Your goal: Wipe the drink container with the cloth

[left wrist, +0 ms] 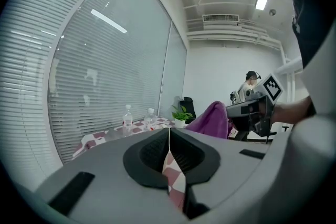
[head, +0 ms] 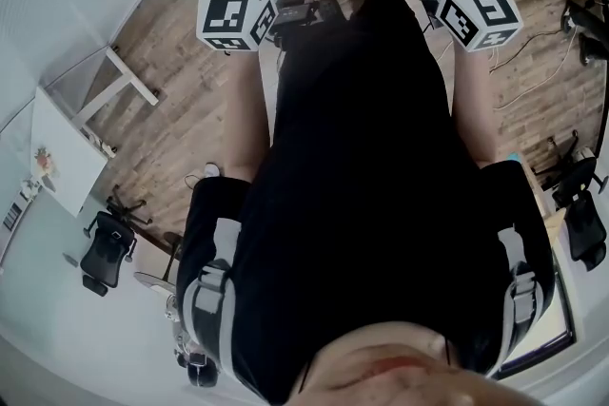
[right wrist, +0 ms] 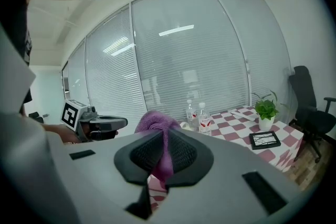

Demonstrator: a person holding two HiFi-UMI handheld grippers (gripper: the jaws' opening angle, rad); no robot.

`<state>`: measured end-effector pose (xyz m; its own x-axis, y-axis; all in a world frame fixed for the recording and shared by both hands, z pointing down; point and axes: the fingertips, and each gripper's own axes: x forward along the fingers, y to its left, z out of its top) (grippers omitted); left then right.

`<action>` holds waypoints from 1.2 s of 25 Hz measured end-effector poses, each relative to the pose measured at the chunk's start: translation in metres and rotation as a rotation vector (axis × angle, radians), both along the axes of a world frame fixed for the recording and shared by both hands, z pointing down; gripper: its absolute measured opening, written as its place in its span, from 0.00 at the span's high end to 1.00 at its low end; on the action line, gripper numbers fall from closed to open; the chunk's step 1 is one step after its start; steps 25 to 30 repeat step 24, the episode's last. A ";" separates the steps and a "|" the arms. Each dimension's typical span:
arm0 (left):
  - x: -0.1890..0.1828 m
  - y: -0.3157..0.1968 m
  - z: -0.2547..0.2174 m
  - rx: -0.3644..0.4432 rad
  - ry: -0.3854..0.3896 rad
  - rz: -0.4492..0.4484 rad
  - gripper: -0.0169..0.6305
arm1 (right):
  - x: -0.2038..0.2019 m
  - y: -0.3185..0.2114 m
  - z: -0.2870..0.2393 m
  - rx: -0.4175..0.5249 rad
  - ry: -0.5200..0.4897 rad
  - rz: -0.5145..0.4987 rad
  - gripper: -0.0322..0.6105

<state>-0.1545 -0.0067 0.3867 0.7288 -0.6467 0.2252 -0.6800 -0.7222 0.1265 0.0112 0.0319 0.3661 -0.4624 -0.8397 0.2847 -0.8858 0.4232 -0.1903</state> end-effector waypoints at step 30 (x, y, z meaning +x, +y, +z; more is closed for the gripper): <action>0.000 0.025 -0.011 0.005 -0.021 0.040 0.92 | -0.007 0.035 -0.016 0.045 0.030 0.002 0.89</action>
